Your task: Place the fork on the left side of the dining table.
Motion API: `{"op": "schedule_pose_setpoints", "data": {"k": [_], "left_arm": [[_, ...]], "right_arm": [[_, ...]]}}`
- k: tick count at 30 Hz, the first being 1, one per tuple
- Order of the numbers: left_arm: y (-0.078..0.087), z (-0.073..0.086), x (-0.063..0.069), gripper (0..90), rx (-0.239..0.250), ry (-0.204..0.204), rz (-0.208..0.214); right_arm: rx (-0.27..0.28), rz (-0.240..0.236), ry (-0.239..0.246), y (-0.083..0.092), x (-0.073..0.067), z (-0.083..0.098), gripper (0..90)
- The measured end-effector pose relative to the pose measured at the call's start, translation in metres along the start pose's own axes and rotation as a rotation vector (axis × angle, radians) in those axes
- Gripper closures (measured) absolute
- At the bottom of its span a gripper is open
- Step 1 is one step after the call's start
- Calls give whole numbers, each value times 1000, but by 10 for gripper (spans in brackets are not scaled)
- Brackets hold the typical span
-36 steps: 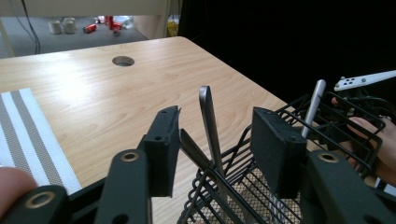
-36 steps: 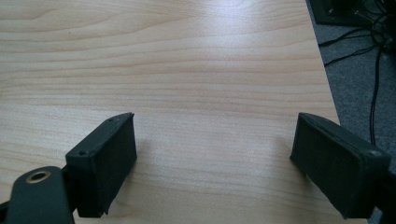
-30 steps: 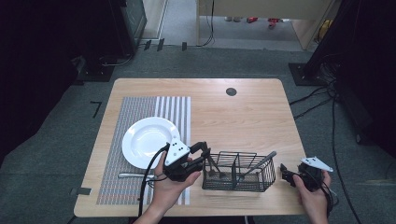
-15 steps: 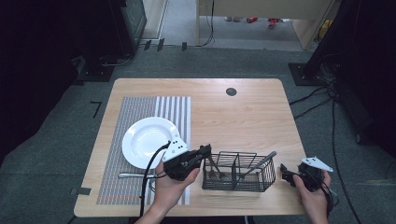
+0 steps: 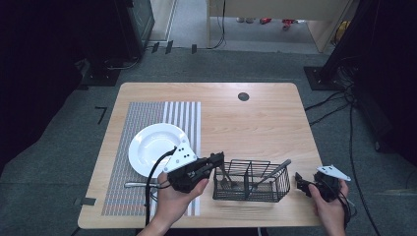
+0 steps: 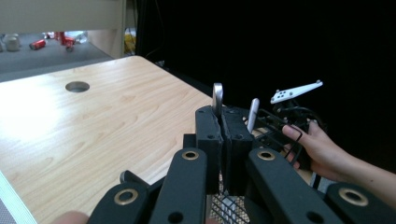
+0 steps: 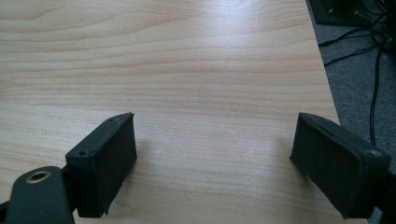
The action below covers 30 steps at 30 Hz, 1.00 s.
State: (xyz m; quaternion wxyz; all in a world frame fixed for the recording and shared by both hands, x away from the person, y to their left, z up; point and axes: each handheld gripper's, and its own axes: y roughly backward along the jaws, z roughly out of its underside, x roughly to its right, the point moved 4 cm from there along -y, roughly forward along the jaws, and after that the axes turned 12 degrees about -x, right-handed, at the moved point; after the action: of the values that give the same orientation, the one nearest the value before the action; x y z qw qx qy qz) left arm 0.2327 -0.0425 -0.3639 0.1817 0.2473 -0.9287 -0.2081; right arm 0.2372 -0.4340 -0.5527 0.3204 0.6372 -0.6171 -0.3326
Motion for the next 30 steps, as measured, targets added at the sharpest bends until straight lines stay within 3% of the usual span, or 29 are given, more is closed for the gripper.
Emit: {"op": "schedule_pose_setpoints", "data": {"k": [1, 4, 20, 25, 30], "left_arm": [[4, -3, 0, 892, 10, 7, 20], [8, -7, 0, 892, 25, 5, 23], [32, -45, -4, 894, 122, -15, 10], [37, -56, -14, 894, 148, 46, 35], [39, -63, -29, 894, 182, 103, 0]], "right_arm": [[0, 0, 0, 0, 0, 0, 139], [0, 0, 0, 0, 0, 0, 139], [2, -1, 0, 0, 0, 0, 139], [2, -1, 0, 0, 0, 0, 139], [2, -1, -1, 0, 0, 0, 139]]}}
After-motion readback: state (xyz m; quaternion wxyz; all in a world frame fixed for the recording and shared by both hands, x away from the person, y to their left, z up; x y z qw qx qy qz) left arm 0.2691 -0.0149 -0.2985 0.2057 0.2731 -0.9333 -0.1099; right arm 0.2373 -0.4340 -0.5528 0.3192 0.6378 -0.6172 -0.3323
